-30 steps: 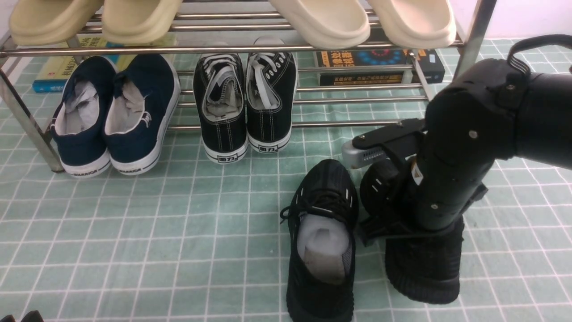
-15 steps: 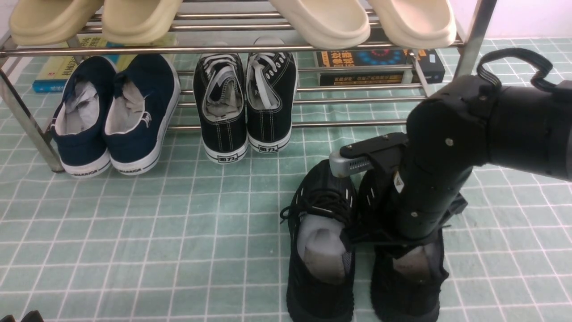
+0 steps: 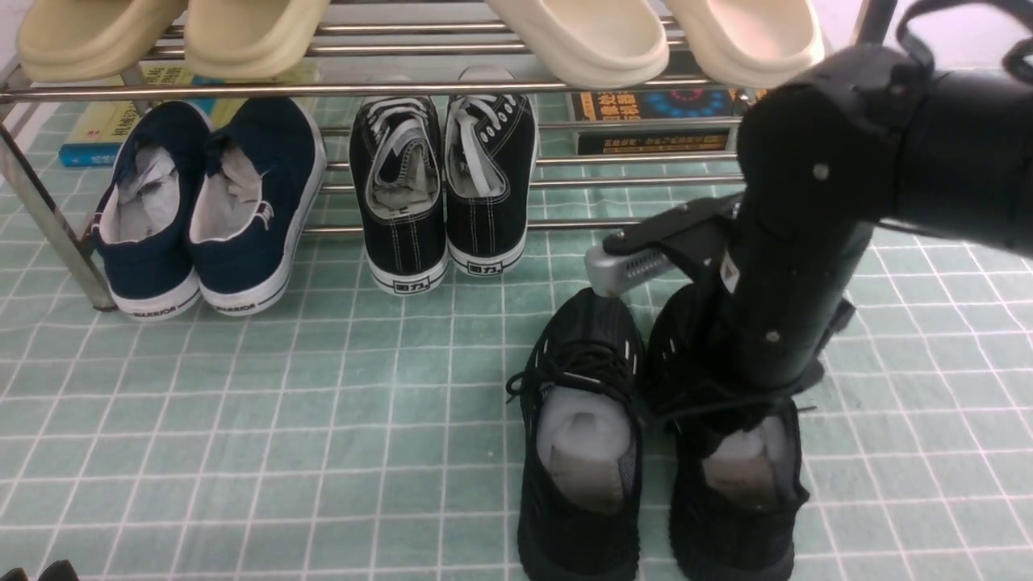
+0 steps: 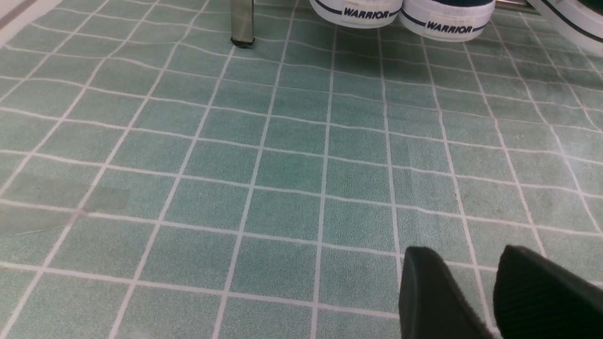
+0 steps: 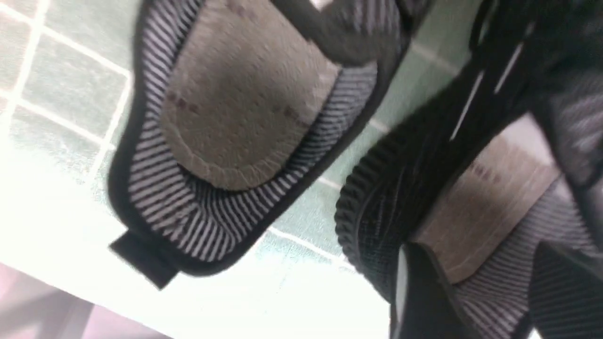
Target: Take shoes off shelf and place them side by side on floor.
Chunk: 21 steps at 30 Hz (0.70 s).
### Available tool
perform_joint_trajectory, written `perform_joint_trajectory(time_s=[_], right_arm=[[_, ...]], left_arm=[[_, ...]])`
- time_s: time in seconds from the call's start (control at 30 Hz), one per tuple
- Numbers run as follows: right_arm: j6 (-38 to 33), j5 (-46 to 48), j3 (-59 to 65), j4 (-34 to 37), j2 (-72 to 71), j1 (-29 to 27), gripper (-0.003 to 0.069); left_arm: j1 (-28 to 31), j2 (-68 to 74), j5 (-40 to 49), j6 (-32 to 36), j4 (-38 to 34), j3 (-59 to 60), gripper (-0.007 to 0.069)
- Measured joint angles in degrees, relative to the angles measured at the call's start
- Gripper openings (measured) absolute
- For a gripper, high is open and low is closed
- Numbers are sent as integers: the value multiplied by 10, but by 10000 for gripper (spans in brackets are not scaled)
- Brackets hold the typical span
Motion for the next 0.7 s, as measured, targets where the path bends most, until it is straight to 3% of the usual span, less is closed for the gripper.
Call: perform_joint_trajectory(time_s=[0.37,0.7], right_arm=[[-19,12,0,-15,-180,-1,91],[-12,26,4,-13,-411,-1,45]], left_arm=[[0,0,0,0,0,0,242],[0,0,0,0,0,0,242]])
